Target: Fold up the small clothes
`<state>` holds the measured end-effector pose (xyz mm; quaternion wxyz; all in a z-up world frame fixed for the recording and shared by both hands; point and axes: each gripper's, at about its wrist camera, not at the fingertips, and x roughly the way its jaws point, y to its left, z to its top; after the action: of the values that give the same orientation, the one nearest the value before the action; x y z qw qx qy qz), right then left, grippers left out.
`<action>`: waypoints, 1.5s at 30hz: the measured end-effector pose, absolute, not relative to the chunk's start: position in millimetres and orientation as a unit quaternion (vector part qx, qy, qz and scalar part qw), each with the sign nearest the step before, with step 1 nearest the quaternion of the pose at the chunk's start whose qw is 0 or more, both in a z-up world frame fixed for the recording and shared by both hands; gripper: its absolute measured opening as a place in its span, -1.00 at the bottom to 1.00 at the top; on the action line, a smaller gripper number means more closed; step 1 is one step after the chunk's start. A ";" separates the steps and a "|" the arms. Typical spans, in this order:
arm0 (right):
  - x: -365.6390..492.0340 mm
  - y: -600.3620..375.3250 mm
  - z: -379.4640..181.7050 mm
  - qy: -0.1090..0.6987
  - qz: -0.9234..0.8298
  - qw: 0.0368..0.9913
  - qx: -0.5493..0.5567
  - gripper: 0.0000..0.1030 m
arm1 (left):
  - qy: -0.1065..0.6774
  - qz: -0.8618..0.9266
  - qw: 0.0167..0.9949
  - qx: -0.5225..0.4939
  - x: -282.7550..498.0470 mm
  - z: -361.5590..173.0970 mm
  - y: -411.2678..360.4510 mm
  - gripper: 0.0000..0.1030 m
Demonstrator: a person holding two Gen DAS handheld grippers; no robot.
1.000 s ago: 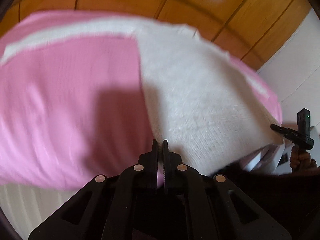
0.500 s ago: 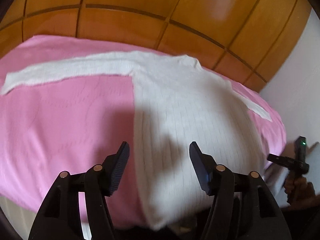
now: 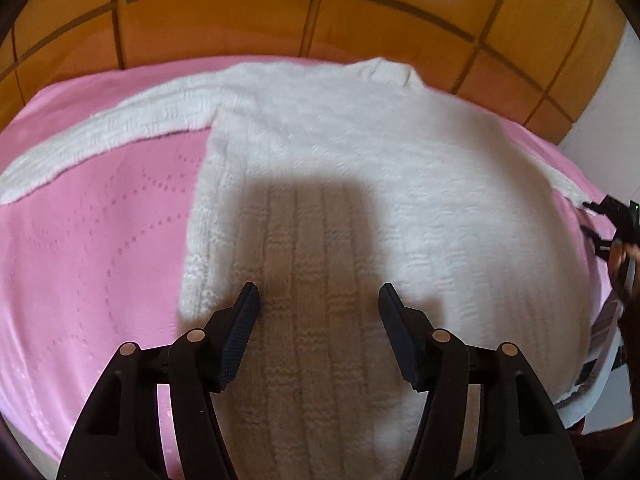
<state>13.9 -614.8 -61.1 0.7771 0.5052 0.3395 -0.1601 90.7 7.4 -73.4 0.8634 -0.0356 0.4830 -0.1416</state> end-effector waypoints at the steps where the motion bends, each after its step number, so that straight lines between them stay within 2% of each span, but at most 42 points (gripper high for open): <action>1: 20.2 -624.2 -62.0 0.332 -0.171 0.775 0.509 -0.05 | 0.484 -0.140 0.863 -0.037 92.2 -74.6 8.1 0.19; 4: 44.4 -649.8 -64.3 0.323 -0.205 0.771 0.509 -0.15 | 0.485 -0.134 0.863 -0.046 95.7 -76.0 8.8 0.28; 5: 49.4 -655.4 -64.3 0.323 -0.213 0.770 0.507 -0.31 | 0.487 -0.134 0.862 -0.045 96.8 -77.1 7.8 0.33; 6: 56.4 -662.3 -63.3 0.330 -0.226 0.768 0.500 -0.65 | 0.487 -0.134 0.862 -0.042 97.5 -78.0 6.6 0.36; 7: 59.8 -666.1 -62.6 0.338 -0.234 0.768 0.491 -0.85 | 0.487 -0.134 0.862 -0.039 95.2 -77.7 5.9 0.41; 8: 67.8 -668.4 -59.3 0.357 -0.260 0.774 0.454 -0.89 | 0.487 -0.134 0.863 -0.032 94.7 -77.8 4.3 0.44; 10: 72.0 -682.6 -51.9 0.377 -0.309 0.782 0.388 -0.91 | 0.486 -0.134 0.863 -0.027 95.5 -78.9 3.4 0.49; 14: 82.3 -687.4 -46.2 0.387 -0.342 0.780 0.354 -0.92 | 0.487 -0.136 0.863 -0.026 105.0 -82.7 -0.2 0.62; 18: 100.2 -644.1 -12.1 0.361 -0.280 0.832 0.315 -0.91 | 0.486 -0.136 0.862 -0.034 108.1 -82.0 -1.0 0.66; 26: 150.5 -481.2 31.5 0.382 -0.064 0.897 0.213 -0.91 | 0.489 -0.146 0.857 -0.073 117.3 -73.5 6.4 0.66; 34: 163.9 -292.3 16.7 0.433 0.092 0.892 0.097 -0.91 | 0.464 -0.149 0.870 -0.077 117.5 -55.3 7.9 0.66; 35: 163.0 -268.4 10.2 0.443 0.111 0.886 0.086 -0.82 | 0.463 -0.147 0.871 -0.075 118.4 -53.4 7.9 0.66; 37: 156.9 -247.5 2.0 0.452 0.128 0.879 0.083 -0.27 | 0.463 -0.148 0.871 -0.076 120.5 -50.6 8.7 0.65; 38: 152.8 -238.2 -1.2 0.453 0.137 0.877 0.085 0.08 | 0.461 -0.149 0.871 -0.077 121.6 -48.4 9.8 0.62; 40: 140.9 -231.8 1.1 0.444 0.138 0.881 0.091 0.16 | 0.455 -0.149 0.875 -0.080 123.8 -43.2 12.5 0.60; 42: 125.6 -238.2 2.0 0.441 0.138 0.880 0.114 0.42 | 0.448 -0.152 0.877 -0.086 126.8 -38.3 14.1 0.52; 43: 117.6 -245.6 3.7 0.437 0.135 0.881 0.120 0.46 | 0.445 -0.155 0.878 -0.087 127.9 -35.7 13.6 0.45; 45: 98.8 -260.1 5.5 0.428 0.126 0.885 0.130 0.53 | 0.434 -0.161 0.883 -0.079 132.3 -28.4 7.6 0.44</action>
<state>98.8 -260.1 5.5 0.8853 0.1300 0.4284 0.1256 132.3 7.6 -28.4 0.8828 -0.0790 0.4341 -0.1610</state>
